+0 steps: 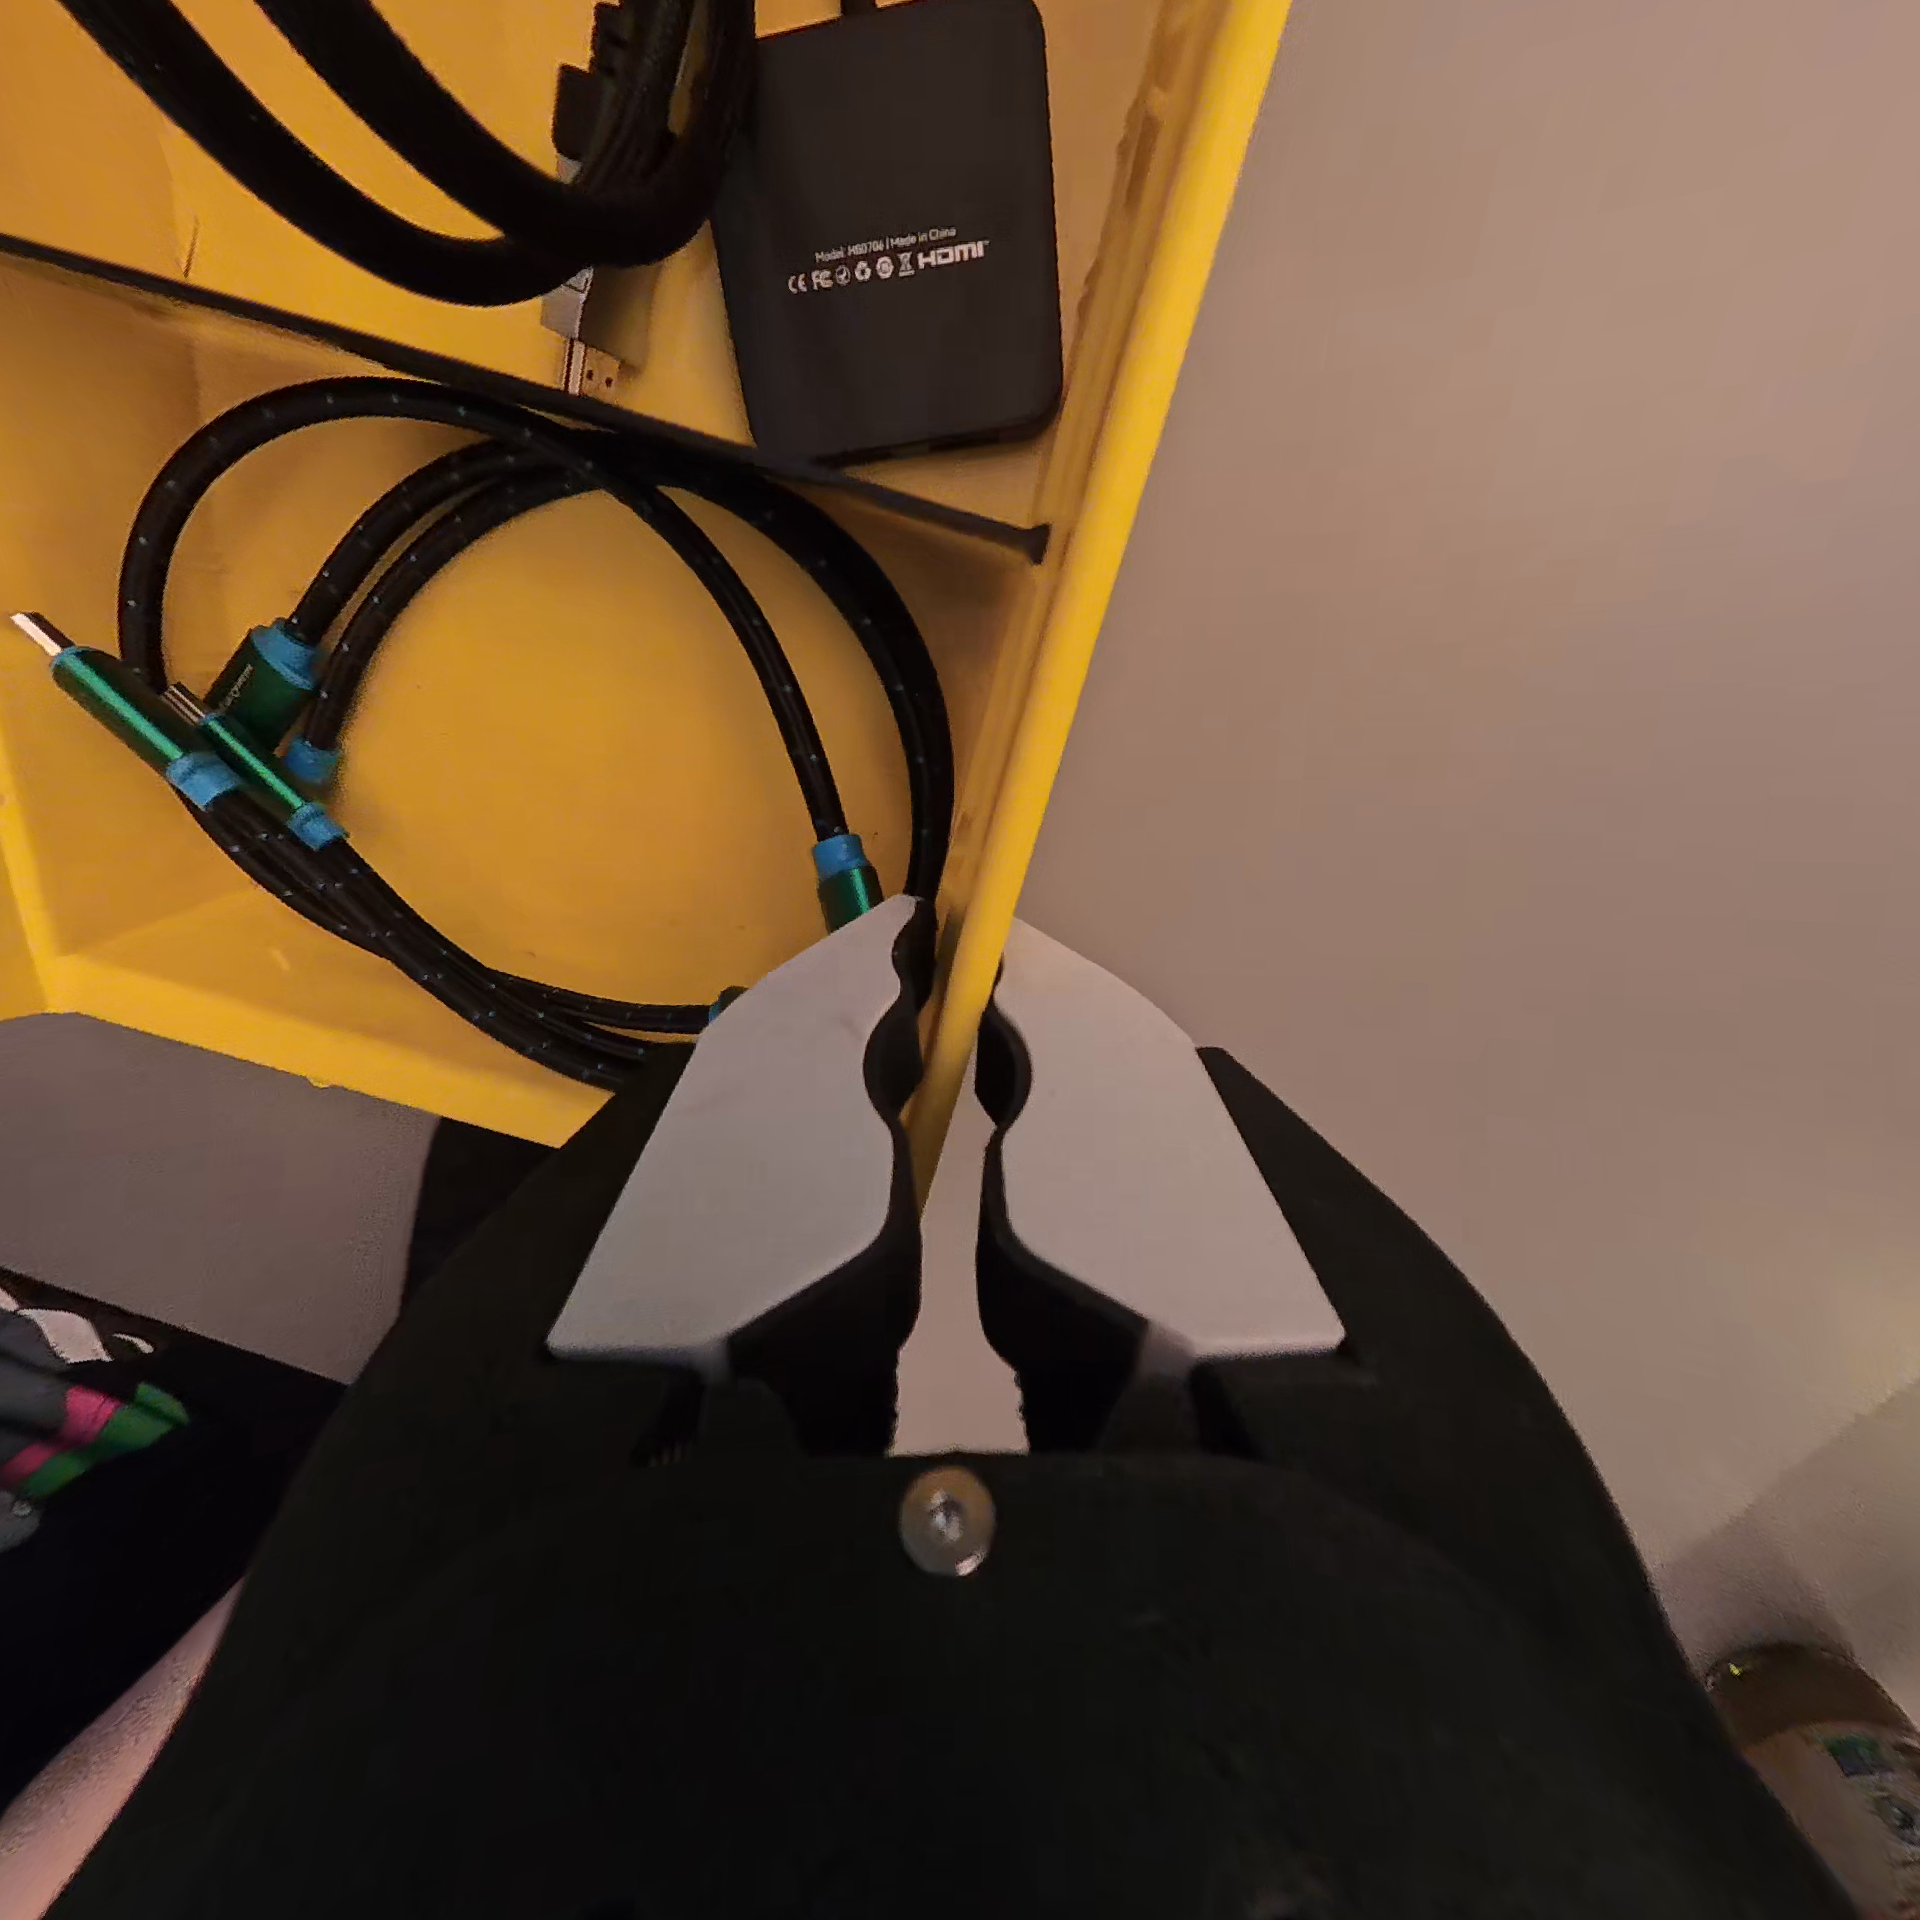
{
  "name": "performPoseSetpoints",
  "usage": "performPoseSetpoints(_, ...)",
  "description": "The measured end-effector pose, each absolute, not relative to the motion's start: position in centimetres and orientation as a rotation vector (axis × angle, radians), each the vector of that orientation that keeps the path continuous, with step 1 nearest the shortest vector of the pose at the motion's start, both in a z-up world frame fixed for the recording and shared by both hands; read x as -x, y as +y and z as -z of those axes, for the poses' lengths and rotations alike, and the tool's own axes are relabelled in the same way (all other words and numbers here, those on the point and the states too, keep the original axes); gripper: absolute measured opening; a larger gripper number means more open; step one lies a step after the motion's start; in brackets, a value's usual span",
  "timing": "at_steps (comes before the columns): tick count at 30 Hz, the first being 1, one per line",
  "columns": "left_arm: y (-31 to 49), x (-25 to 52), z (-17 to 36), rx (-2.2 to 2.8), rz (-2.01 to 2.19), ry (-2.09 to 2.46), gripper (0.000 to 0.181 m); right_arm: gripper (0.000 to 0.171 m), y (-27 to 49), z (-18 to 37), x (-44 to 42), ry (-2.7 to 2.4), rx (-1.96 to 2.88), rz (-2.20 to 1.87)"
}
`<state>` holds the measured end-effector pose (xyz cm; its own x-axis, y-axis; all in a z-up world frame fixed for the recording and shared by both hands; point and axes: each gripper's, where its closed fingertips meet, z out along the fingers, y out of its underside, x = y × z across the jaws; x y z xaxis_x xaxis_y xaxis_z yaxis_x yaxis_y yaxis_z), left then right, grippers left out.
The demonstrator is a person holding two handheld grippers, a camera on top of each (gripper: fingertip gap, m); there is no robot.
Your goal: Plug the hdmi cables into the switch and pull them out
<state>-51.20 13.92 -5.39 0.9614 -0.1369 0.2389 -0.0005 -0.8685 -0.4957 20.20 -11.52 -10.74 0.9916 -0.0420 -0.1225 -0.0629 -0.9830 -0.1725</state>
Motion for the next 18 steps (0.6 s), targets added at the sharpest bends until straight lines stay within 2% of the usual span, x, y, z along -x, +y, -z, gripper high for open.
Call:
performPoseSetpoints(3,14.5,50.7,7.0,2.646,0.392,0.112,0.05,0.006,-10.8,10.7,-18.2,0.065,2.983,-0.193)
performPoseSetpoints(6,14.1,49.9,8.7,2.723,0.439,0.161,0.036,0.006,-10.5,10.7,-16.5,0.092,3.02,-0.206)
performPoseSetpoints(9,13.8,50.0,9.8,2.785,0.354,0.251,0.02,0.006,-10.5,10.8,-15.3,0.156,3.071,-0.199)
performPoseSetpoints(14,13.5,47.1,10.1,2.842,0.224,0.483,0.006,0.008,-10.4,11.4,-13.7,0.145,3.162,-0.043)
performPoseSetpoints(18,13.6,42.5,10.4,2.838,0.155,0.724,0.01,0.009,-9.4,11.4,-11.4,0.063,3.153,-0.056)
